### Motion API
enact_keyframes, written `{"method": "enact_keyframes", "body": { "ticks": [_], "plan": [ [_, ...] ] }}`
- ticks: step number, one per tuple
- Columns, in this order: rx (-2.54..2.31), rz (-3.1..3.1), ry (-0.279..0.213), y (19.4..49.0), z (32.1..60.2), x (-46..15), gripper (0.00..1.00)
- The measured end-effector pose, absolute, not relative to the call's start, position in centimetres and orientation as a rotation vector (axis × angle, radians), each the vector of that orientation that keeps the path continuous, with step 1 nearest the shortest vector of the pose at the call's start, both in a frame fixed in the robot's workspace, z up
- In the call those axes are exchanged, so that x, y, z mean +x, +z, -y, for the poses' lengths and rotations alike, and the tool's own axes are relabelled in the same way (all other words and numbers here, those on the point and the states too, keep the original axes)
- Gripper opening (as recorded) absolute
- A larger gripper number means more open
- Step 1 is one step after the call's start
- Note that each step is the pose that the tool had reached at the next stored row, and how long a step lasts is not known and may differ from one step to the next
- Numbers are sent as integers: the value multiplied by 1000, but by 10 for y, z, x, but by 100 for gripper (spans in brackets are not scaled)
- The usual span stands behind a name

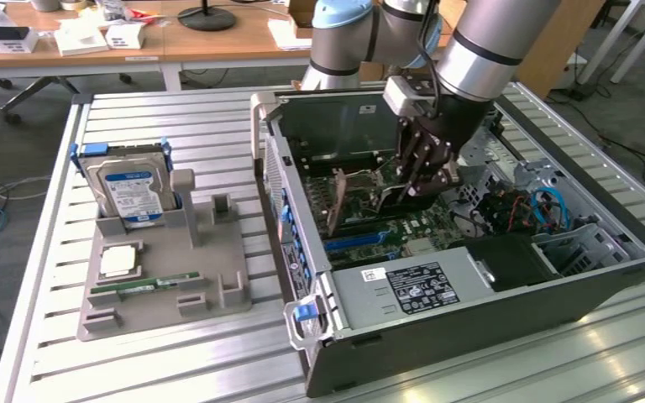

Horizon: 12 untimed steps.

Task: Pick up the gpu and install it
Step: 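Insert the gpu into the slot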

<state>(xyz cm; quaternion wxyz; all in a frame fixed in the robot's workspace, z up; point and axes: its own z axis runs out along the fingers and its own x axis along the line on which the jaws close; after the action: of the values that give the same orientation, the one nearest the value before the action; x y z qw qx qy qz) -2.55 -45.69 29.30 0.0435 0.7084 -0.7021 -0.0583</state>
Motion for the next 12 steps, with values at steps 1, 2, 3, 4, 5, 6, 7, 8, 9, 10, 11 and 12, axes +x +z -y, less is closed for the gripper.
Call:
{"method": "enact_keyframes", "body": {
  "ticks": [1,2,3,4,5,6,7,8,9,10,11,12],
  "plan": [
    [2166,2147,-178,293,457,-26,26],
    [2166,2147,-178,292,457,-27,26],
    [2166,2147,-178,292,457,-28,26],
    [2166,2147,-178,291,457,-28,26],
    [2166,2147,-178,289,457,-28,26],
    [2166,2147,-178,287,457,-29,26],
    [2166,2147,-177,285,457,-29,26],
    [2166,2147,-177,283,457,-30,26],
    [2166,2147,-177,282,457,-30,26],
    [2166,2147,-177,281,457,-30,26],
    [2166,2147,-177,280,457,-30,26],
    [2166,2147,-177,280,457,-30,26]
  ]
}}
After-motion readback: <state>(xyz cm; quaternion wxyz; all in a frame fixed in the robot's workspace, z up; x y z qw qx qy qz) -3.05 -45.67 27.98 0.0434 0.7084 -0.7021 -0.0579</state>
